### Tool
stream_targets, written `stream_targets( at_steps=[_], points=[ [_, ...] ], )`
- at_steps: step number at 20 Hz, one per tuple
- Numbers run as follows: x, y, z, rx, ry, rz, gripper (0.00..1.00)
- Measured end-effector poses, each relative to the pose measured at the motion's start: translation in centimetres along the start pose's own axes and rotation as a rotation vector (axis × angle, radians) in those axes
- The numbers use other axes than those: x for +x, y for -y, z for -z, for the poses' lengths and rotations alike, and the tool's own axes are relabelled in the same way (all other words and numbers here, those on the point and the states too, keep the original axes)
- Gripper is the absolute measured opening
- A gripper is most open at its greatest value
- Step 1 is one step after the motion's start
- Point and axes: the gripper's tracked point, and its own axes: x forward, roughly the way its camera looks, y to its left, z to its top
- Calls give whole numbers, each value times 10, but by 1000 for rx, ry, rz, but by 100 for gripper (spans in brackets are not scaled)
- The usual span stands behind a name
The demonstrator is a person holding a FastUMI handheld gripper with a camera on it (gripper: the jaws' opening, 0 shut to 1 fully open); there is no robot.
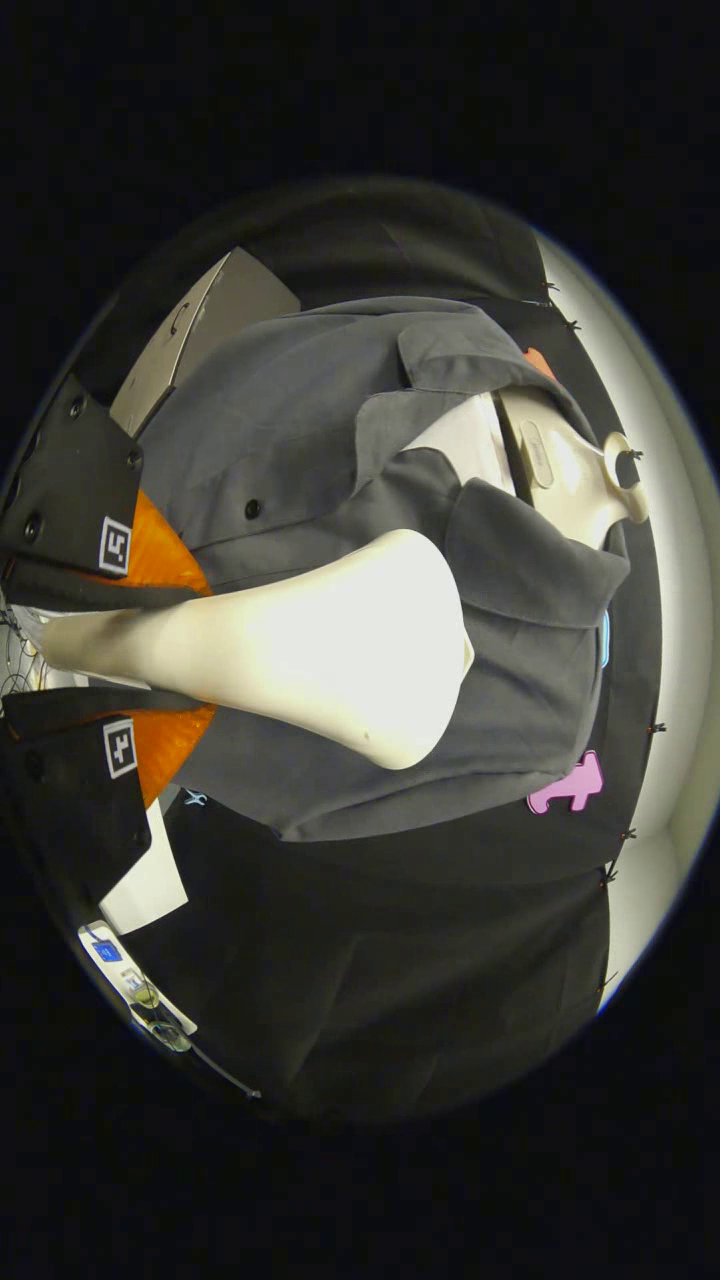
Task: Iron the clothes twice with a garment steamer, once on the left side and once on the right side.
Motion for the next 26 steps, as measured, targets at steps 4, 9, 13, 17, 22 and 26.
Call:
stream_targets(
  at_steps=[4, 9, 13, 17, 22, 26],
  points=[
    [15, -3, 34, 7, -59, -11, 38],
    [31, -6, 79, 15, -129, -20, 39],
    [39, -8, 104, 17, -164, -25, 39],
    [40, -13, 129, 31, -205, -25, 39],
    [44, -13, 167, 33, -265, -15, 39],
    [55, -3, 216, 41, -320, -9, 39]
  ],
)
